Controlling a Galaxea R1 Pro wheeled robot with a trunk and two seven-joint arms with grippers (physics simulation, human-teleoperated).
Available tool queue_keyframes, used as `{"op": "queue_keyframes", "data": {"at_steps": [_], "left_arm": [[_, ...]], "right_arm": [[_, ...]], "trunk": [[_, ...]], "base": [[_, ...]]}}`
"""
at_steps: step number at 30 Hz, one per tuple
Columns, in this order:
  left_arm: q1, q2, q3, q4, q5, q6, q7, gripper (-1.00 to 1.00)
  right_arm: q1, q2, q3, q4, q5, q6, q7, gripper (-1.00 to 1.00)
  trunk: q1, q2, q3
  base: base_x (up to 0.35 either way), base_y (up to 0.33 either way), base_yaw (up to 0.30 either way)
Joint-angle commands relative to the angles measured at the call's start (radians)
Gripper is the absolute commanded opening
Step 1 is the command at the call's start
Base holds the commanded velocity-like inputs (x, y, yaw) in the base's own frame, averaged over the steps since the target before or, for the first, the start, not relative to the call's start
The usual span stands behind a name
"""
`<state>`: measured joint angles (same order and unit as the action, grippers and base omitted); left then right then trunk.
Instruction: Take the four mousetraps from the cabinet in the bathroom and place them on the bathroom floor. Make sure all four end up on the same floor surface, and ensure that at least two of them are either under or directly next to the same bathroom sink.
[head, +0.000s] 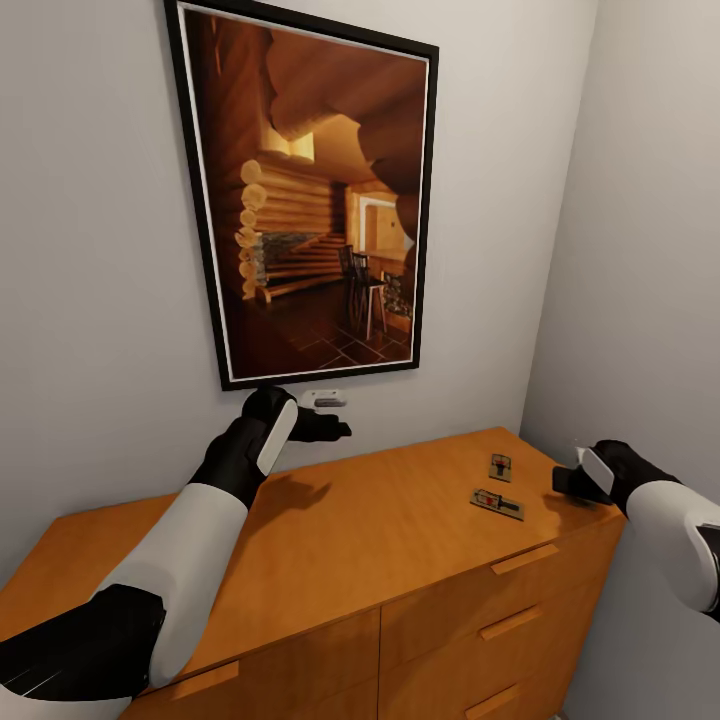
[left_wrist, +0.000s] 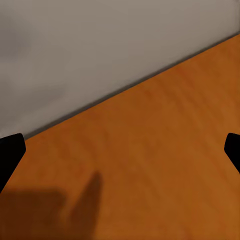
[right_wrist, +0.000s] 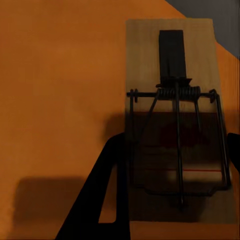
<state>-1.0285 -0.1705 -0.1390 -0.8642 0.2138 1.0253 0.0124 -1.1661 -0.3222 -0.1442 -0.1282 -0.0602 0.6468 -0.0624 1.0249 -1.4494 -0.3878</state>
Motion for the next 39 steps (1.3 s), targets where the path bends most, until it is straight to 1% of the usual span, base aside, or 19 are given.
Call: {"op": "queue_keyframes", "data": {"at_steps": [1, 5, 7, 8, 9, 20, 39], "left_arm": [[-0.001, 0.000, -0.001, -0.001, 0.002, 0.004, 0.001, 1.00], [-0.001, 0.000, -0.001, -0.001, 0.001, 0.004, 0.001, 1.00], [-0.001, 0.000, -0.001, -0.002, 0.000, 0.004, 0.001, 1.00], [-0.001, 0.000, -0.001, -0.002, 0.000, 0.004, 0.001, 1.00], [-0.001, 0.000, -0.001, -0.002, -0.001, 0.004, 0.001, 1.00], [-0.001, 0.000, -0.001, -0.002, 0.000, 0.004, 0.001, 1.00], [-0.001, 0.000, -0.001, -0.003, -0.001, 0.004, 0.004, 1.00]], "right_arm": [[0.000, 0.000, 0.002, 0.021, 0.007, 0.007, -0.010, -1.00], [0.000, -0.006, 0.004, 0.007, 0.011, 0.019, -0.007, -1.00], [0.000, -0.010, 0.003, -0.013, 0.012, 0.041, -0.005, -1.00], [0.000, -0.013, 0.003, -0.045, 0.012, 0.070, -0.005, -1.00], [0.000, -0.005, 0.001, -0.437, 0.010, 0.400, -0.001, -1.00], [0.000, -0.008, 0.003, -0.451, 0.007, 0.400, 0.002, -1.00], [0.002, -0.006, 0.004, -0.445, 0.005, 0.400, 0.006, -1.00]], "trunk": [[0.000, -0.001, -0.001], [0.000, -0.001, -0.001], [0.000, -0.001, -0.001], [0.000, -0.001, -0.001], [0.000, -0.001, -0.001], [0.000, -0.001, -0.001], [0.000, -0.001, -0.001]], "base": [[0.000, 0.000, 0.000], [0.000, 0.000, 0.000], [0.000, 0.000, 0.000], [0.000, 0.000, 0.000], [0.000, 0.000, 0.000], [0.000, 0.000, 0.000], [0.000, 0.000, 0.000]]}}
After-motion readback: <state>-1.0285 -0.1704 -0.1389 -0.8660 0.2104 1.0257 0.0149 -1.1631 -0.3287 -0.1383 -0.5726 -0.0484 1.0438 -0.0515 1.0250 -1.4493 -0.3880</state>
